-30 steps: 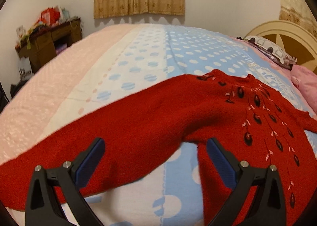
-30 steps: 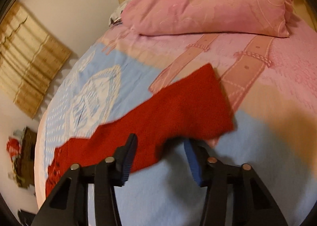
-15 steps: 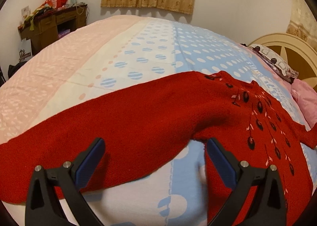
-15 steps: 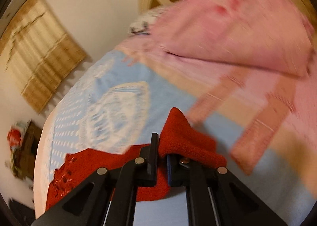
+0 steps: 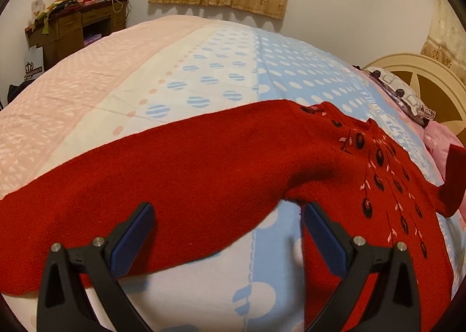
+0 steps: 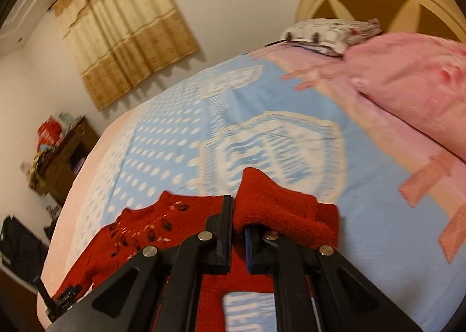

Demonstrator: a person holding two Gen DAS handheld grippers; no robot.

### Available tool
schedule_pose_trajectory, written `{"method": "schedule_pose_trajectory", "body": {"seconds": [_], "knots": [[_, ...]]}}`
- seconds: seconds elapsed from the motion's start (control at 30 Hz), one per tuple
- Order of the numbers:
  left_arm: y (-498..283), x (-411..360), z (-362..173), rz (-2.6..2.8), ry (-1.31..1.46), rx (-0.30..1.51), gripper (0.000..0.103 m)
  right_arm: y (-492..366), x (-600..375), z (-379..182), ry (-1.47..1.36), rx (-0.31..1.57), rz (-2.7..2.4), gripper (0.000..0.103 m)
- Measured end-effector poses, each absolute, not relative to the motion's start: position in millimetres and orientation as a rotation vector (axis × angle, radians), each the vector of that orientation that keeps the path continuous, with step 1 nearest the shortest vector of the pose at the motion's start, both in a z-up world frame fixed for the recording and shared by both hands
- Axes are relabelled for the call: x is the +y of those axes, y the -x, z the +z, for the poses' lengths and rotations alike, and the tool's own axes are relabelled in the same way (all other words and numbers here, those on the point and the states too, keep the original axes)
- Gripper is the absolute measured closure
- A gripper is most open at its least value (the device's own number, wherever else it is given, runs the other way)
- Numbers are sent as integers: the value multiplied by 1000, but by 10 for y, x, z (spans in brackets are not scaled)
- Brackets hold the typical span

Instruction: Fold small clothes

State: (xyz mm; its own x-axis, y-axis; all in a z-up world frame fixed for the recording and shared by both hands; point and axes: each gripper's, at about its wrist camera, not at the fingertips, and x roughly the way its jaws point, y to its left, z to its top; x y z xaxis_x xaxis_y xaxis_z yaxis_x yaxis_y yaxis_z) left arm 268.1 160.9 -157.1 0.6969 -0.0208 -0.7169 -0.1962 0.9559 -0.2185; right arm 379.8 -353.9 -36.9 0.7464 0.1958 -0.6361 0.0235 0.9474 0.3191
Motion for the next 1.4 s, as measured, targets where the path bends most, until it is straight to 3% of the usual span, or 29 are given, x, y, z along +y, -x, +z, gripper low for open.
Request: {"method": "schedule_pose_trajectory", "body": {"seconds": [0.33,0.7,0.73,0.77,0.83,1.0,1.13,1.4], "knots": [[-2681,1635,-1579,91,297,795,0,-3901,-2460,-611,-155,782,251,97],[-2687,1633,-1594,94,300,805,0,-3764,-1454,-1394,-21,1004,504,95],[-2686,1623,-1577,84,295,807,0,-3724,-1423,-1435,-9,1014,524,84],[-2679,1608,-1560,70,288,810,0,-3690,-1409,-1454,-3,1016,546,57],[-2663,1563,-1520,47,263,818,0,-3597,-1418,-1457,-12,1006,603,31],[-2629,1371,-1360,-17,159,856,0,-3345,-1474,-1359,79,937,661,31],[-2633,1221,-1060,-38,60,831,0,-3372,-1846,-1277,-25,913,566,31],[-2681,1081,-694,-42,47,767,0,-3916,-1969,-1574,-227,1068,457,31]]}}
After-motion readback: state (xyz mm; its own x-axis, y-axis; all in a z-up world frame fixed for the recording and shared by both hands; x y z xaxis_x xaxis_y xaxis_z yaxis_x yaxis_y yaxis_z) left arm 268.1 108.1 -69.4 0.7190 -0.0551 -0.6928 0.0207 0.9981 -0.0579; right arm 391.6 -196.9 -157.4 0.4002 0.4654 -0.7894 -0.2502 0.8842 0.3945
